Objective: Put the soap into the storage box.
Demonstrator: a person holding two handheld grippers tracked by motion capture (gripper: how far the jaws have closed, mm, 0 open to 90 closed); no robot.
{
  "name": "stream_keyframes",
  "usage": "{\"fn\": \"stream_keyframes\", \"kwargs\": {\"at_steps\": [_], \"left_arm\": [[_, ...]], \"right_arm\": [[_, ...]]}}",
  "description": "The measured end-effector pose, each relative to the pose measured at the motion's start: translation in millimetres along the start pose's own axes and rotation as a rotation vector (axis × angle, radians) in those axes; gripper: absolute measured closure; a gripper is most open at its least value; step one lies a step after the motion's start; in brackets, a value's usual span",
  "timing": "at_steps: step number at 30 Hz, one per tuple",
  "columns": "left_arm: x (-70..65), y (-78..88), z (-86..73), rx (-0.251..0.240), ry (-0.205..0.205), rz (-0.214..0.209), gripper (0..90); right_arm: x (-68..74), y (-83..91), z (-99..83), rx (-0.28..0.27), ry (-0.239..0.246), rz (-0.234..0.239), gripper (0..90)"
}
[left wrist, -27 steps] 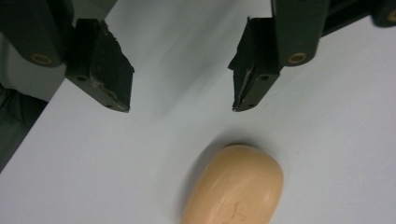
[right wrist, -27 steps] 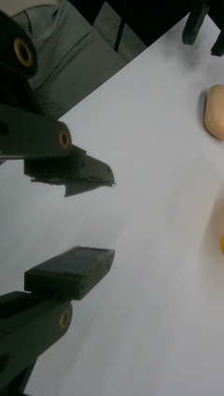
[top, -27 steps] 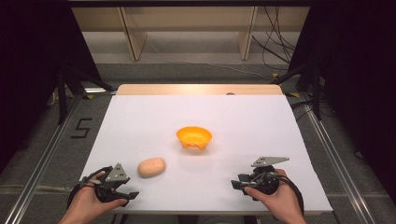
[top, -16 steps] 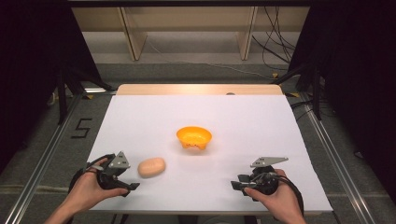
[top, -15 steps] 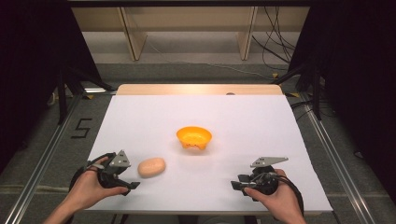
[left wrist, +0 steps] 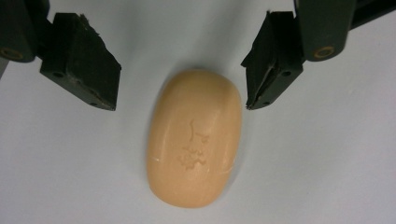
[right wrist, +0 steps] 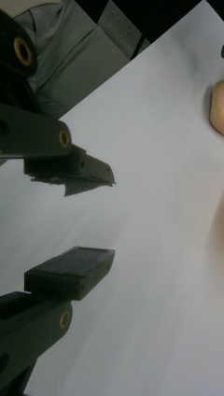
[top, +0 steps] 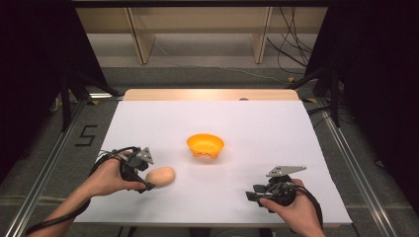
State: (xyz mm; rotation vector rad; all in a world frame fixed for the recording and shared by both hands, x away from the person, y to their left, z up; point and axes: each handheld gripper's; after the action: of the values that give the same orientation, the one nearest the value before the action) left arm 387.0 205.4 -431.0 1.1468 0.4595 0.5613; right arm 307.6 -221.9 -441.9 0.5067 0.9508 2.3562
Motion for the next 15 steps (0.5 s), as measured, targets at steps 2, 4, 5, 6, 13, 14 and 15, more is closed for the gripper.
{"fn": "stream_keyframes", "kwargs": {"at_steps": [2, 4, 5, 6, 13, 14, 15], "left_arm": [[0.4, -1.8, 6.4, 0.014, -0.013, -0.007, 26.0], [-0.9, -3.8, 14.4, 0.031, -0.041, -0.024, 25.8], [-0.9, -3.8, 14.4, 0.031, -0.041, -0.024, 25.5], [-0.8, -4.4, 16.7, 0.041, -0.058, -0.027, 25.5], [2.3, -12.8, 28.3, 0.083, -0.075, -0.037, 23.8], [2.3, -12.8, 28.3, 0.083, -0.075, -0.037, 23.8], [2.5, -16.3, 30.0, 0.098, -0.075, -0.037, 23.7]], "right_arm": [[0.7, -0.1, 0.0, -0.011, -0.005, -0.009, 57.2], [1.0, 0.4, 0.2, -0.007, -0.006, -0.010, 57.2], [0.5, 0.5, 0.3, 0.001, -0.004, -0.003, 57.1], [0.5, 0.5, 0.3, 0.001, -0.004, -0.003, 57.1], [1.2, -3.8, -1.0, -0.046, -0.014, -0.018, 57.0], [1.2, -3.8, -1.0, -0.046, -0.014, -0.018, 57.0], [2.2, -3.2, -0.5, -0.027, -0.023, -0.011, 57.0]]}}
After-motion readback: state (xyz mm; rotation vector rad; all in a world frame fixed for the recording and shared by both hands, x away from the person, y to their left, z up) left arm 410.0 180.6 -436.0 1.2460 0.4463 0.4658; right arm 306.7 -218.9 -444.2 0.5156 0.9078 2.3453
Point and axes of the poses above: each handheld gripper's, and its own axes: y roughly backward along the jaws, z roughly out of its top, x roughly to its left, and after that the axes turned 14 degrees about y, right-handed
